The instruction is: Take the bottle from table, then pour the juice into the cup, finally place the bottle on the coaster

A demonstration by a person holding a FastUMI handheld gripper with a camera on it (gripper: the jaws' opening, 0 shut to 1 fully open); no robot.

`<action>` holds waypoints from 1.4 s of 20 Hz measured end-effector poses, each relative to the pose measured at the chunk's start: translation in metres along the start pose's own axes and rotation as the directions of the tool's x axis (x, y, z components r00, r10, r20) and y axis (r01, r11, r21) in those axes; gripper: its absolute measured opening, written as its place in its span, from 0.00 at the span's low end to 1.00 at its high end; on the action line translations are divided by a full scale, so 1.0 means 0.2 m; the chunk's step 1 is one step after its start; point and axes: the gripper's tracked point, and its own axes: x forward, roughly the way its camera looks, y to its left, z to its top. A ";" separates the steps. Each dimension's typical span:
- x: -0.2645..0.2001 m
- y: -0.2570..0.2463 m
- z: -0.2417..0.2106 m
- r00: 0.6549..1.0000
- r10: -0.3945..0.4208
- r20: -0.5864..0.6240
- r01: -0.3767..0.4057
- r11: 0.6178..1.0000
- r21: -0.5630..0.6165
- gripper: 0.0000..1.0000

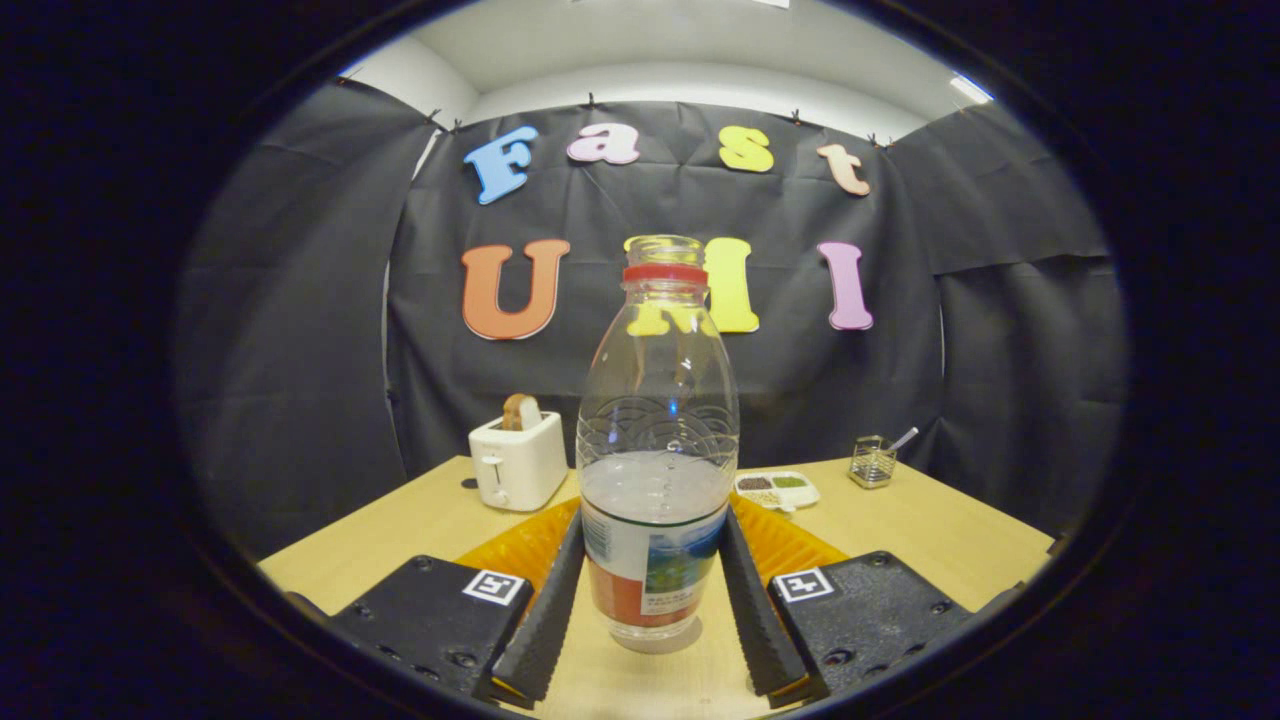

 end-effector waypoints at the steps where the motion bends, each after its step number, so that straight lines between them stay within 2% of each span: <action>1: 0.03 -0.02 -0.04 1.000 -0.009 -0.006 0.009 1.000 0.000 0.76; 6: 0.20 -0.06 -0.29 0.996 -0.033 -0.080 0.033 0.999 -0.003 0.76; 13: 0.33 0.00 -0.50 0.990 -0.045 -0.135 0.039 0.998 -0.048 0.78; 20: 0.41 0.02 -0.59 0.991 -0.020 -0.130 0.012 0.998 -0.056 0.80; 28: 0.40 0.04 -0.56 0.994 -0.002 -0.110 -0.007 0.997 -0.081 0.83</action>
